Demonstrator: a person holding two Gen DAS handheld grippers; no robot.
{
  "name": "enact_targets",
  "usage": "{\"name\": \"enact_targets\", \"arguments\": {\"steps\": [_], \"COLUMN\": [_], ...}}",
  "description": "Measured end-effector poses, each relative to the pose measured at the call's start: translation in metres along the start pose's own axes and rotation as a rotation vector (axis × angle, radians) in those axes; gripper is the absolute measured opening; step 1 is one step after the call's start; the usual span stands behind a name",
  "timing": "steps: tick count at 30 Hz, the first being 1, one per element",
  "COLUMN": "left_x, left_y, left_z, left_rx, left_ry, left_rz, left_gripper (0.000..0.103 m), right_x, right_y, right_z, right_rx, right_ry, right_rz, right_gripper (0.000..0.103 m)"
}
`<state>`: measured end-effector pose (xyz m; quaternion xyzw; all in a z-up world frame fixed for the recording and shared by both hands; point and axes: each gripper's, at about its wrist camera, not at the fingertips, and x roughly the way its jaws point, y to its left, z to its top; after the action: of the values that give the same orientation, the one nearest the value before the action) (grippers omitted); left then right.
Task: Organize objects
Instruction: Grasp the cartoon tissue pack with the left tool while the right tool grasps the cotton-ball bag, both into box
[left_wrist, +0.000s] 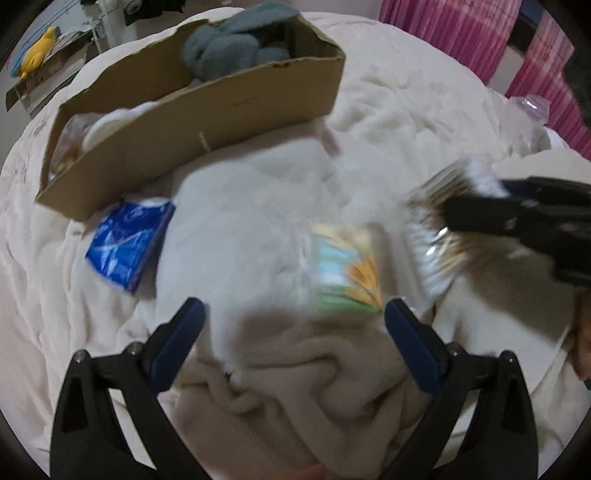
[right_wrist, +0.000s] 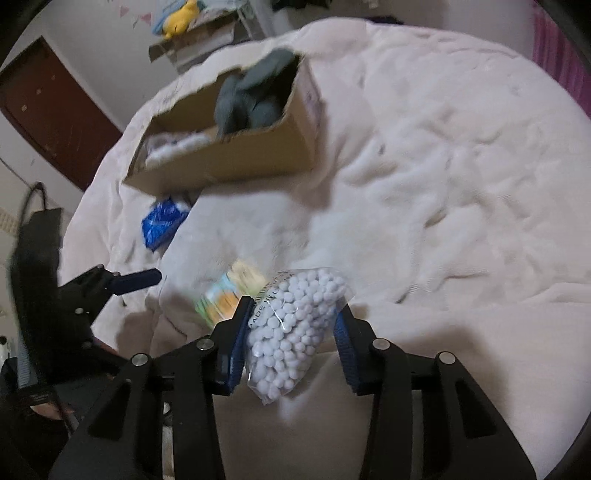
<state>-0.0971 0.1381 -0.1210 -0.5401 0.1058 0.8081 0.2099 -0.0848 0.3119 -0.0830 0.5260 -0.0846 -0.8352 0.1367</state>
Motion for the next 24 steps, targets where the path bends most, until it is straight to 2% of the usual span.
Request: {"name": "enact_targets", "arguments": {"steps": [3, 5, 10, 14, 17, 18, 19, 21, 24], "left_x": [0.01, 0.019, 0.019, 0.025, 0.034, 0.039, 0.04, 0.04, 0.032], "left_y": [-0.007, -0.014, -0.033, -0.036, -0.043, -0.042, -0.039, -0.032, -0.027], "left_z": [0.007, 0.011, 0.014, 0.017, 0.017, 0.017, 0.017, 0.016, 0.011], "left_rx": [0.025, 0.051, 0.14, 0.153, 0.195, 0.192, 0.177, 0.145, 0.113], "left_ry": [0.022, 0.053, 0.043, 0.054, 0.061, 0.074, 0.082, 0.097, 0.075], "left_rz": [-0.006, 0.02, 0.025, 0.013, 0.033, 0.025, 0.007, -0.035, -0.05], "left_gripper": [0.096, 0.096, 0.094, 0.091, 0.088, 0.082, 0.067, 0.049, 0.043], "right_x": [-0.008, -0.012, -0.026, -0.028, -0.028, -0.028, -0.027, -0.028, -0.031], "right_y": [-0.011, -0.016, -0.028, -0.036, -0.033, -0.033, -0.034, -0.035, -0.036], "right_z": [-0.001, -0.001, -0.002, -0.003, -0.004, -0.004, -0.004, -0.005, -0.007], "right_rx": [0.02, 0.034, 0.067, 0.095, 0.082, 0.083, 0.086, 0.096, 0.11], "right_ry": [-0.034, -0.046, -0.097, -0.1, -0.097, -0.097, -0.096, -0.097, -0.105], "right_rz": [-0.008, -0.008, -0.024, -0.02, -0.022, -0.021, -0.018, -0.013, -0.003], "right_gripper": [0.044, 0.044, 0.044, 0.044, 0.044, 0.044, 0.044, 0.044, 0.044]}}
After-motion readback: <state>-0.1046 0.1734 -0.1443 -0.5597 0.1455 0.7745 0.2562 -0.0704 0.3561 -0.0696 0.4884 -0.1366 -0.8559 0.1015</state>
